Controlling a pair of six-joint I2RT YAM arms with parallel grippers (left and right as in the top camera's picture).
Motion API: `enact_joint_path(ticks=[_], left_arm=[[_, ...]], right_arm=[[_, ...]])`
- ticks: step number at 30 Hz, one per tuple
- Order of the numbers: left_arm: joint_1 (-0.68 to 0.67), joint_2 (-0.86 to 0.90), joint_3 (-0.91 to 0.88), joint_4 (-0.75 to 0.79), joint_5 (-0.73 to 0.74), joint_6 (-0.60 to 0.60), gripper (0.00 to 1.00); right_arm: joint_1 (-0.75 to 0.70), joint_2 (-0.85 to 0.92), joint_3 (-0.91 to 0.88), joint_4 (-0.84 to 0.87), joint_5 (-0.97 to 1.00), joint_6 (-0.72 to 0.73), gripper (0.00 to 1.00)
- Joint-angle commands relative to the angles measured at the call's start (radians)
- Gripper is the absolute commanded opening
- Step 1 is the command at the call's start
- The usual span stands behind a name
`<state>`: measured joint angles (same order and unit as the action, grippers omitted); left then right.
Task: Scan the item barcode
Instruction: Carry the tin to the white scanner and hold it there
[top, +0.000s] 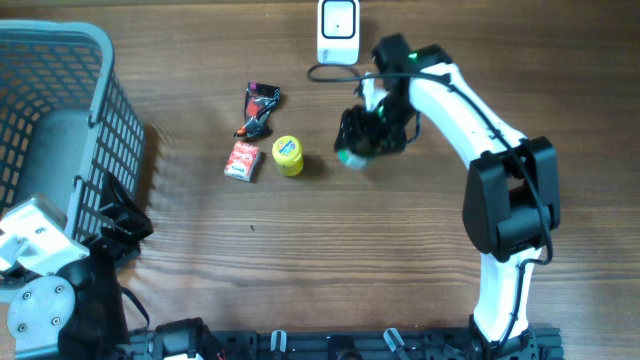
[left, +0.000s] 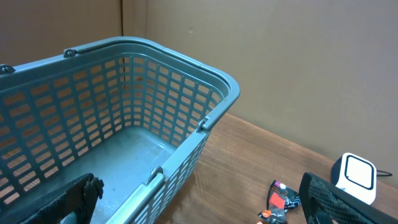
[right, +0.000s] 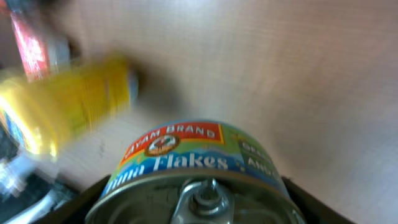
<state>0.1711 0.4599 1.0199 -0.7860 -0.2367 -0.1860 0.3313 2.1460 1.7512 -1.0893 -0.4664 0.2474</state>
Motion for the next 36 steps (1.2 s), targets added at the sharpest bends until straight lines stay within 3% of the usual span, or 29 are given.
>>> enact_joint_path(ticks=[1, 7, 13, 24, 30, 36], left_arm=[[-0.005, 0.004, -0.003, 0.002, 0.013, -0.01, 1.0], [-0.005, 0.004, -0.003, -0.027, 0.017, -0.01, 1.0], [-0.005, 0.004, -0.003, -0.036, 0.016, -0.009, 1.0], [-0.005, 0.004, -0.003, -0.061, 0.016, -0.003, 1.0], [-0.005, 0.004, -0.003, -0.064, 0.008, -0.001, 1.0], [-0.005, 0.004, -0.003, -0.064, 0.008, -0.001, 1.0]], right_arm=[[0.006, 0.016, 0.034, 0.163, 0.085, -0.073, 0.55], [0.02, 0.016, 0.034, 0.507, 0.258, -0.102, 0.55], [0.025, 0.019, 0.034, 0.79, 0.29, -0.241, 0.51], [0.025, 0.119, 0.031, 1.105, 0.451, -0.359, 0.51], [0.025, 0.171, 0.03, 1.286, 0.459, -0.392, 0.53], [0.058, 0.237, 0.03, 1.478, 0.455, -0.522, 0.54]])
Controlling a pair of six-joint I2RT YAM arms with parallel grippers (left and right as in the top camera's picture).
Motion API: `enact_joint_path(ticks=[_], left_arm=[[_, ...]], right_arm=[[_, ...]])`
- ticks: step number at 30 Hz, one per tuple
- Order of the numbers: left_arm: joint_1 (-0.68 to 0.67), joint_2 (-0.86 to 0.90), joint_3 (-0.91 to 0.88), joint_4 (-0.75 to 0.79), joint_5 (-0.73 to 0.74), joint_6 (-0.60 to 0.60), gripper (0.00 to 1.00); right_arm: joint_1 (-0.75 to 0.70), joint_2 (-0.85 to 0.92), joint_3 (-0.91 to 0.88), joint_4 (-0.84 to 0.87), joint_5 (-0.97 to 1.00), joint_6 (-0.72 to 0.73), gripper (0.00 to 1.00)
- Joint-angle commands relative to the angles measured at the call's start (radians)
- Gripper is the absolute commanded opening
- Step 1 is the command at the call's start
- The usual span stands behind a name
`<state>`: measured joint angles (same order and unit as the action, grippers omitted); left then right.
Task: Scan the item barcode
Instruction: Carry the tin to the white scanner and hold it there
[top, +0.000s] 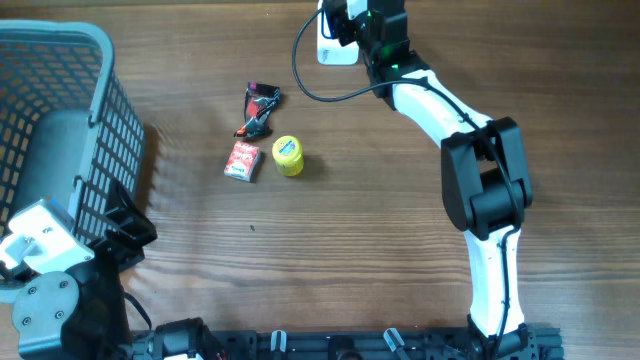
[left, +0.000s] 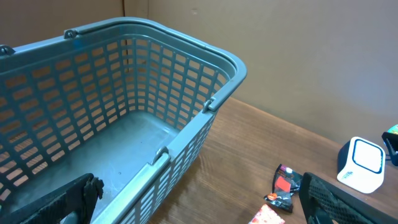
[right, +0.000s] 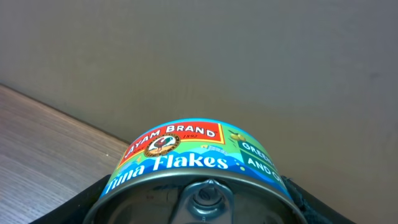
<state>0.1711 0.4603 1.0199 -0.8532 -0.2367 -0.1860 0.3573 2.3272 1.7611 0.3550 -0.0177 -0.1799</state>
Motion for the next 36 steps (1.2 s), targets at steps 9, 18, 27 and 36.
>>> enact_joint_path(ticks=[9, 18, 27, 36], left_arm=[[-0.005, 0.004, -0.003, -0.015, 0.008, -0.001, 1.0], [-0.005, 0.004, -0.003, -0.028, 0.0, -0.001, 1.0], [-0.005, 0.004, -0.003, -0.05, 0.0, -0.001, 1.0], [-0.005, 0.004, -0.003, -0.061, 0.0, -0.001, 1.0]], right_arm=[[0.049, 0.155, 0.02, 0.162, 0.01, -0.161, 0.52], [0.048, 0.155, 0.02, 0.183, 0.023, -0.157, 0.51], [0.047, 0.155, 0.02, 0.174, 0.134, 0.052, 0.5], [0.049, 0.137, 0.02, 0.163, 0.134, 0.04, 0.53]])
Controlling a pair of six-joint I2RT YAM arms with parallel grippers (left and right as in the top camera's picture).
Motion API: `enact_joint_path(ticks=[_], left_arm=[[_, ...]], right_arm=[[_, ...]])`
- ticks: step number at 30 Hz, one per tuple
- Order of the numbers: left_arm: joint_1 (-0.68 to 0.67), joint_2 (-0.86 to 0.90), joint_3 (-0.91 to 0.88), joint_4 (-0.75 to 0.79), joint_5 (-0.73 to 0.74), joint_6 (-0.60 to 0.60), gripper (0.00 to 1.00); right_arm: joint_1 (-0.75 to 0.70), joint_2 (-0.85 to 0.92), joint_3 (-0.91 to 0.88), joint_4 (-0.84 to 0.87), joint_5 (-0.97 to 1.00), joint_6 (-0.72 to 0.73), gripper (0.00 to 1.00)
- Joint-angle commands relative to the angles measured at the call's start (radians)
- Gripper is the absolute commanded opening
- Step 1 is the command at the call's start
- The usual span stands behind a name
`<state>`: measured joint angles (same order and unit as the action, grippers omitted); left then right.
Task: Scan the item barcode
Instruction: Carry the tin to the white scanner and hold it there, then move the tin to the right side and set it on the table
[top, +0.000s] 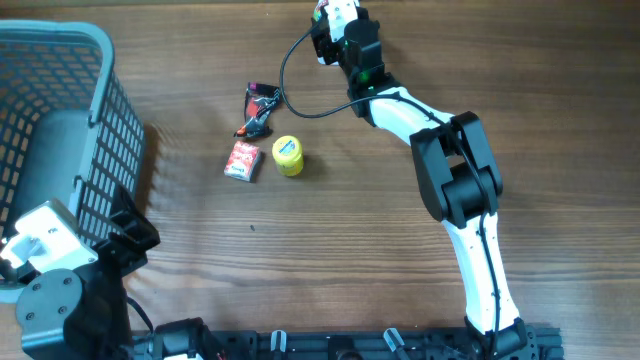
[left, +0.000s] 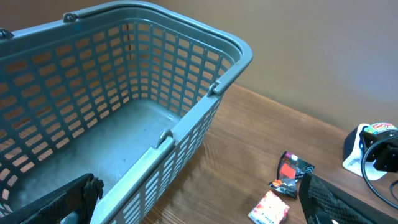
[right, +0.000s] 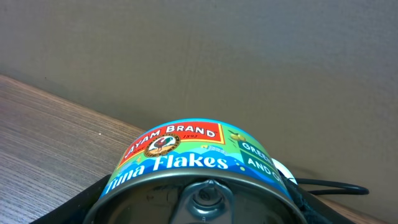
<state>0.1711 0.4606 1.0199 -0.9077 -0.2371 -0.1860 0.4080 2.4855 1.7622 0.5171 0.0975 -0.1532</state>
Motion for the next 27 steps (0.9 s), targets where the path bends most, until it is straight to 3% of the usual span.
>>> enact_joint_path(ticks=[1, 8, 11, 14, 19, 24, 27], left_arm=[[-0.005, 0.003, -0.003, -0.008, 0.001, -0.001, 1.0], [-0.005, 0.003, -0.003, -0.029, 0.001, -0.001, 1.0], [-0.005, 0.003, -0.003, -0.029, 0.0, -0.001, 1.0], [-0.005, 0.003, -0.003, -0.029, 0.001, -0.001, 1.0], [-0.005, 0.003, -0.003, -0.024, 0.002, -0.002, 1.0], [-0.005, 0.003, -0.003, -0.026, 0.031, -0.003, 1.0], [-0.005, 0.003, -0.003, -0.025, 0.047, -0.005, 1.0]], right_arm=[[-0.002, -0.029, 0.019, -0.003, 0.019, -0.001, 0.53], [-0.002, -0.175, 0.019, -0.129, 0.087, -0.057, 0.54], [-0.006, -0.285, 0.019, -0.285, 0.148, -0.056, 0.55], [-0.034, -0.408, 0.019, -0.504, 0.222, -0.023, 0.55], [-0.142, -0.543, 0.019, -0.93, 0.253, 0.183, 0.55], [-0.361, -0.546, 0.013, -1.319, 0.241, 0.314, 0.54], [-0.5, -0.545, 0.01, -1.403, 0.238, 0.314, 0.54]])
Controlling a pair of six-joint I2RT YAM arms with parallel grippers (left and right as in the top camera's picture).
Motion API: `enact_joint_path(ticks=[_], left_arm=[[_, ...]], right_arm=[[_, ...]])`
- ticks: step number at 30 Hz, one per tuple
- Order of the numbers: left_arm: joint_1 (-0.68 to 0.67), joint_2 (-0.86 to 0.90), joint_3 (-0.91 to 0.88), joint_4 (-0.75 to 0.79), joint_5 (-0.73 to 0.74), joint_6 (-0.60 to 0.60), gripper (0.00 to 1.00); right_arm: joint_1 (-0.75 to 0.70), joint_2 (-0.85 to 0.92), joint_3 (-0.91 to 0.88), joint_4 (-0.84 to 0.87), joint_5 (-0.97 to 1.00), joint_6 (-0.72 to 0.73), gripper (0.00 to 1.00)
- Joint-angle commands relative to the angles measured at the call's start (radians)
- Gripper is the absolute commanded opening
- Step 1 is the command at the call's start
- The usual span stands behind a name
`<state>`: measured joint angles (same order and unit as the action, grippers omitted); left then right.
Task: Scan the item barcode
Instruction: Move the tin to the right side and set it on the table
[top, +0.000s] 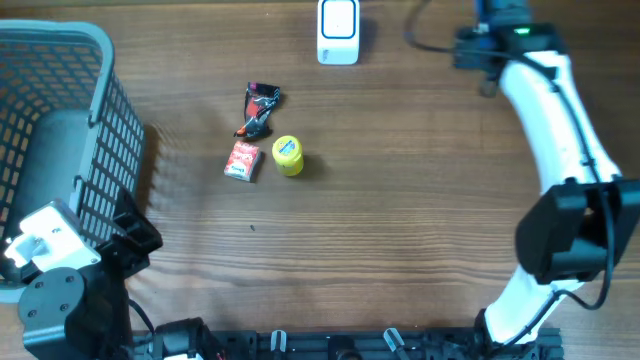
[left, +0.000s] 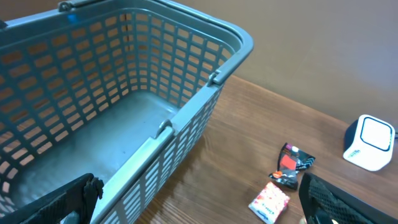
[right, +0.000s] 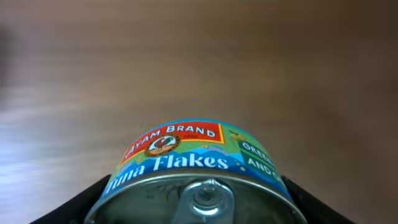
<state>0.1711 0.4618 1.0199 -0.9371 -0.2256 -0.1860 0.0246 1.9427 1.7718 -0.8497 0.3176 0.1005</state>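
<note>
A tuna flakes can (right: 196, 168) with a blue, red and green label fills the right wrist view, and my right gripper (right: 196, 202) is shut on it, a black finger on either side. Overhead, that gripper (top: 482, 52) is at the table's far right, well right of the white barcode scanner (top: 338, 30); the can itself is hidden there. The scanner (left: 371, 143) also shows in the left wrist view. My left gripper (left: 199, 208) is open and empty at the near left, beside the basket.
A large blue-grey basket (top: 60, 60) takes up the left side. A black-and-red packet (top: 258, 108), a red packet (top: 242, 160) and a small yellow can (top: 288, 155) lie left of centre. The scanner's cable (top: 430, 25) trails along the far edge.
My right gripper, still shut on the tuna can, has gone from right in front of the scanner to the far right of the table. The left arm has barely shifted.
My right gripper first held the tuna can over the table, right of the yellow can. Then it held the can up at the scanner on the far edge, and remained there a moment later. Now it holds the can away to the right.
</note>
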Motion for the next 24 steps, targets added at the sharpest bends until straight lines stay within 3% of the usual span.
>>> enact_joint_path(ticks=[1, 6, 11, 14, 19, 24], left_arm=[[-0.005, 0.002, -0.003, 0.004, 0.035, -0.006, 1.0], [-0.005, 0.002, -0.003, 0.004, 0.035, -0.006, 1.0], [-0.005, 0.002, -0.003, 0.003, 0.035, -0.005, 1.0], [-0.005, 0.002, -0.003, 0.0, 0.035, -0.005, 1.0], [-0.005, 0.002, -0.003, -0.006, 0.035, -0.005, 1.0], [-0.005, 0.002, -0.003, -0.007, 0.035, -0.005, 1.0]], right_arm=[[-0.164, -0.002, 0.0, -0.048, 0.013, 0.07, 0.54], [-0.453, 0.002, -0.058, -0.006, -0.083, 0.095, 0.54], [-0.628, 0.066, -0.174, 0.089, -0.304, 0.15, 0.51], [-0.637, 0.106, -0.214, 0.125, -0.308, 0.164, 0.5], [-0.633, 0.172, -0.217, 0.177, -0.289, 0.164, 0.59], [-0.642, 0.216, -0.221, 0.171, -0.156, 0.161, 0.62]])
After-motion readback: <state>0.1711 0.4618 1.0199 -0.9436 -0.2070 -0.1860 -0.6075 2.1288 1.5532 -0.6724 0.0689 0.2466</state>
